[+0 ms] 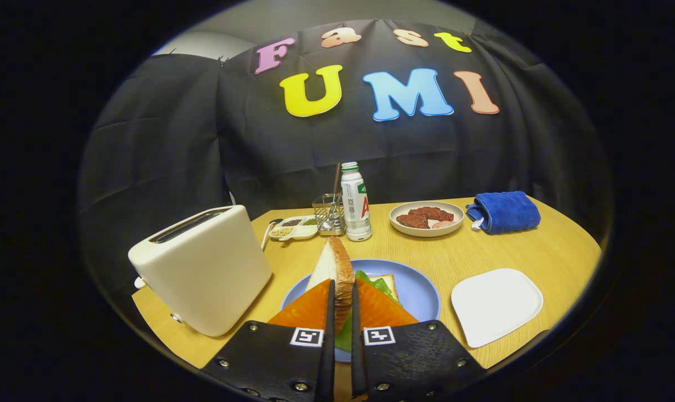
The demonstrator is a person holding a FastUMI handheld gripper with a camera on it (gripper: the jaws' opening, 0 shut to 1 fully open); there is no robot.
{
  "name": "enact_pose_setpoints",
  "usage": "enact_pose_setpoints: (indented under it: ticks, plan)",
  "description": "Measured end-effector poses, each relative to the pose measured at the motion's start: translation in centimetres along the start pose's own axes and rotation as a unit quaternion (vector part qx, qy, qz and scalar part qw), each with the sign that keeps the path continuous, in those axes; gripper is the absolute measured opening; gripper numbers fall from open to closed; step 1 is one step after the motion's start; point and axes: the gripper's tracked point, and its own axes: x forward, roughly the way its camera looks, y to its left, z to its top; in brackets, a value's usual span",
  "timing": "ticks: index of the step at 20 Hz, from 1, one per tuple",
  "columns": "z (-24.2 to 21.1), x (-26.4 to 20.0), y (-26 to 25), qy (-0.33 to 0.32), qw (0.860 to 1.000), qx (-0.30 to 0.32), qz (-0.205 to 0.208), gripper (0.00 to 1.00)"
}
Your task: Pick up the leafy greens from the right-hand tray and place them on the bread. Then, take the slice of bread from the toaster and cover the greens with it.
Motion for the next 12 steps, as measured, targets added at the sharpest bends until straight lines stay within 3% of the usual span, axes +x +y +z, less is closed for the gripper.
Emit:
enact_pose_setpoints:
  ticks: [10, 11, 12]
  plan:
    - [-0.9, 0.5, -2.4, 0.019, 0.999, -0.035, -0.014, 0.19]
    - [-0.9, 0.7, -2.5, 0.02, 0.999, -0.041, -0.013, 0.29]
    - [-1.1, 0.8, -2.6, 0.023, 0.999, -0.041, -0.013, 0.3]
